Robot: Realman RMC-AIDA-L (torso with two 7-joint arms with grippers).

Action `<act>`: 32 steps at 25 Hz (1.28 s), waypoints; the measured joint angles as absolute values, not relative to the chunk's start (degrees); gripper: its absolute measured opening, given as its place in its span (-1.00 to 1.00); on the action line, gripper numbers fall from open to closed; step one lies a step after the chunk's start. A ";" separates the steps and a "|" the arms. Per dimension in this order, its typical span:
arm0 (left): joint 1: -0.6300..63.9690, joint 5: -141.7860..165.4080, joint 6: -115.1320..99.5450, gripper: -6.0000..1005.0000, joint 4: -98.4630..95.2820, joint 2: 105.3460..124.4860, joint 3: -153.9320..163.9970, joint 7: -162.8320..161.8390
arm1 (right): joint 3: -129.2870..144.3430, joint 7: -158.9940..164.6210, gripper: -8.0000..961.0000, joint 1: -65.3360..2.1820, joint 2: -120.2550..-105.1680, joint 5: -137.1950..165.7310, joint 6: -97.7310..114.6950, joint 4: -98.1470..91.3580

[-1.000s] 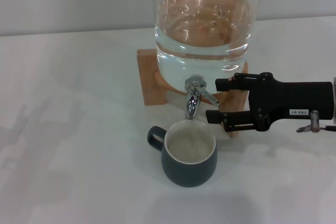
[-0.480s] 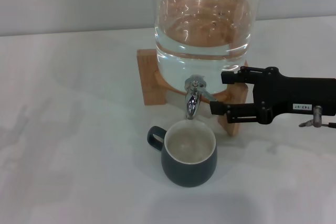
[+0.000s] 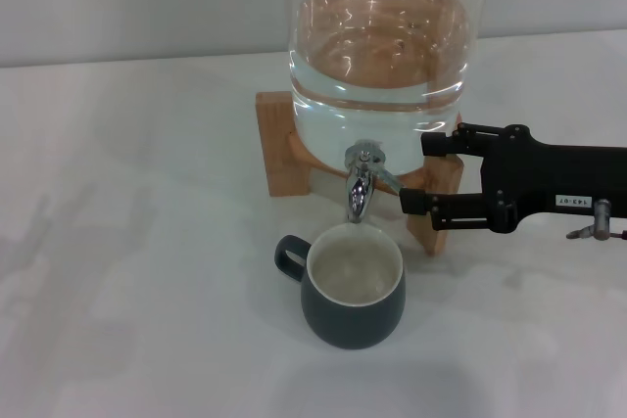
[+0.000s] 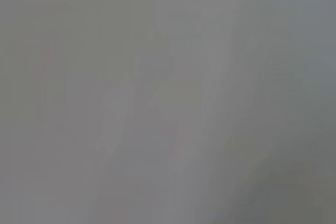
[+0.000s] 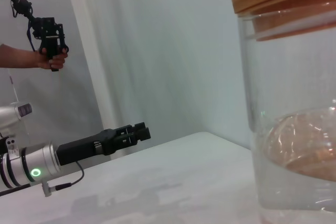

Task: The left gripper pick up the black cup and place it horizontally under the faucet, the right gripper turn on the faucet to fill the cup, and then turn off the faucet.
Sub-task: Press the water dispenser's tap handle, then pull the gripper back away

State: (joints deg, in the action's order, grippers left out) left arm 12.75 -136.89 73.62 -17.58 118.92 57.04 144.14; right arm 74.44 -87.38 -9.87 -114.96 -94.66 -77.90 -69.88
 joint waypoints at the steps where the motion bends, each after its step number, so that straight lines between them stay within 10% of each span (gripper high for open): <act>1: 12.75 -136.88 73.63 0.39 -17.58 118.92 57.04 144.14 | 74.44 -87.38 0.72 -9.82 -114.96 -94.66 -77.86 -69.88; 32: 12.74 -136.84 73.47 0.39 -17.48 118.91 57.19 144.14 | 79.38 -86.04 0.72 -6.86 -114.96 -94.63 -70.96 -75.25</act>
